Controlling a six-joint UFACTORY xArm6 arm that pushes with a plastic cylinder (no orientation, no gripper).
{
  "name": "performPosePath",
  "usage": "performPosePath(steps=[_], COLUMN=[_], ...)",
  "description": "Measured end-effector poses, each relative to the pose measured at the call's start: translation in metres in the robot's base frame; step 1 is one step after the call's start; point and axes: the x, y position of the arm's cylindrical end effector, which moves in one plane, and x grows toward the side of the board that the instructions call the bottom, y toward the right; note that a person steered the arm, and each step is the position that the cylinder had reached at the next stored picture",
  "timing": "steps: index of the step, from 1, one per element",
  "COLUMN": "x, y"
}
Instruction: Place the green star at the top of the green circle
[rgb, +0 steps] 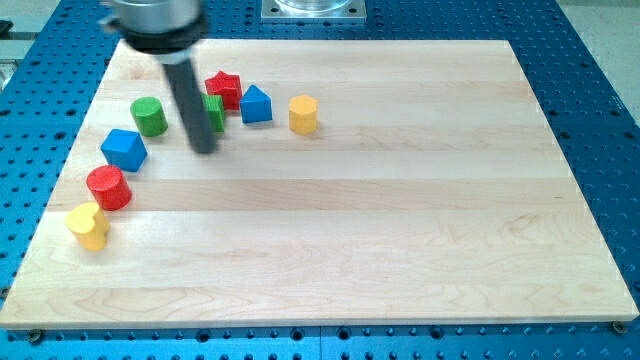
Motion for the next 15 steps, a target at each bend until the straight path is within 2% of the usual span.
performPosePath(steps=[1, 3, 4, 5, 6, 7, 8, 9, 10, 11, 12, 13, 14, 15], x=[-0.002, -0.056, -0.021, -0.034, -0.07, -0.087, -0.092, -0.101, -0.104, -0.098, -0.086, -0.032, 0.0, -0.067], y=[0.032, -0.019, 0.013, -0.039, -0.073, -0.079, -0.034, -0.031, 0.005, -0.004, -0.005, 0.005, 0.104, 0.176])
